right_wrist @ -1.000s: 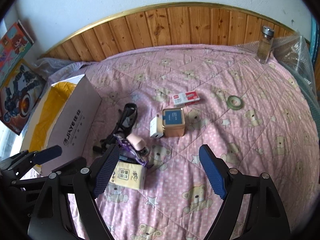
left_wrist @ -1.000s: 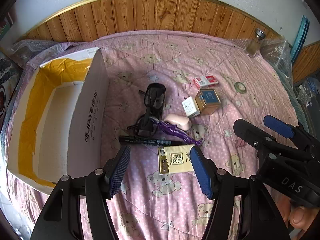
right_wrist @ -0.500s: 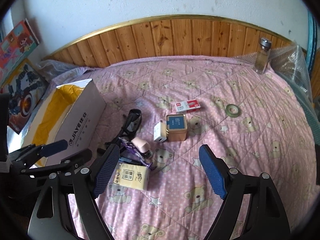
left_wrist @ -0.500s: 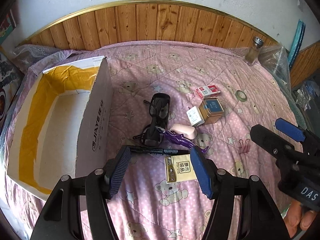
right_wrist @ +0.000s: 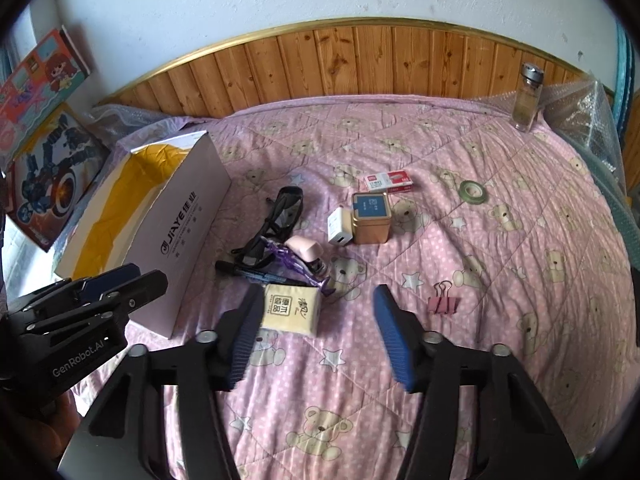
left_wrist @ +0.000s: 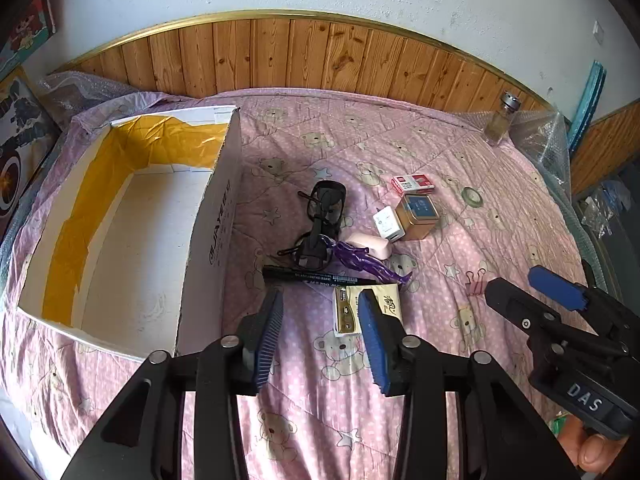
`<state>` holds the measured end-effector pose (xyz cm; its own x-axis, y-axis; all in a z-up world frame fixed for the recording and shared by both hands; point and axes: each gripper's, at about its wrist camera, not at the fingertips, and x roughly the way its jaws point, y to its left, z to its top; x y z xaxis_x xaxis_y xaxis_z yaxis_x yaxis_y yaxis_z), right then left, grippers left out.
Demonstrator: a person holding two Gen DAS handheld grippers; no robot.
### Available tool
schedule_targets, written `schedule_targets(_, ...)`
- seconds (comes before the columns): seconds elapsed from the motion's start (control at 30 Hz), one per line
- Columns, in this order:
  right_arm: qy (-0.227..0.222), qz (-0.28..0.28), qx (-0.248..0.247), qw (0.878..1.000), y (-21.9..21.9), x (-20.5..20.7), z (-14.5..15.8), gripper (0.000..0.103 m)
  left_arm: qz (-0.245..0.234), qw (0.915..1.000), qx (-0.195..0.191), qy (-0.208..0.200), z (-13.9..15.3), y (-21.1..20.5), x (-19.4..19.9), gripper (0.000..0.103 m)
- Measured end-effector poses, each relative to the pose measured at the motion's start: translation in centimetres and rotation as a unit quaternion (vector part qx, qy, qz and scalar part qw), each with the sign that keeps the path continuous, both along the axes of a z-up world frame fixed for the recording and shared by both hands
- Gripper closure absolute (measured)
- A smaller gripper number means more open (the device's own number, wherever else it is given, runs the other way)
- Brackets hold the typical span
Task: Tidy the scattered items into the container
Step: 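Move the left tool toward the gold tissue pack, then grasp the gold tissue pack with the left tool while the right tool grasps the purple figure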
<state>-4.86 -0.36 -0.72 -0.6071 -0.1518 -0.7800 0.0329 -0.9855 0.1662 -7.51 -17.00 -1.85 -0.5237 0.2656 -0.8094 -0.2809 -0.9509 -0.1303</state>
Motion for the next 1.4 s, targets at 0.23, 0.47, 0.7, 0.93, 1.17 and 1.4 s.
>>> schedule_targets(0.23,-0.004,0.009,-0.033,0.999,0.2,1.9,-0.2,0.097,-0.010,0.9998,0.001,0.018,0.9,0.3,1.8,0.093)
schedule_targets(0.47,-0.006,0.007,-0.055,0.998,1.6,2.8,-0.5,0.095,-0.009,0.9999,0.002,0.008,0.7,1.2,2.0,0.097)
schedule_targets(0.7,0.000,-0.022,-0.085,0.996,4.2,1.9,-1.2,0.045,0.005,0.9998,-0.018,0.005,-0.1,2.0,1.7,0.051)
schedule_targets(0.93,-0.045,-0.044,-0.131,0.989,5.9,0.2,-6.0,0.045,0.011,0.9994,-0.009,-0.032,-3.1,0.2,0.9,0.044)
schedule_targets(1.17,-0.076,0.007,-0.146,0.986,3.2,-2.8,-9.1,0.045,0.005,0.9974,0.011,-0.071,-6.7,0.3,-1.2,0.044)
schedule_targets(1.4,-0.058,0.074,-0.065,0.993,-0.1,-8.1,-9.2,0.045,0.017,0.9943,0.043,-0.096,-8.4,-0.6,-3.4,0.044)
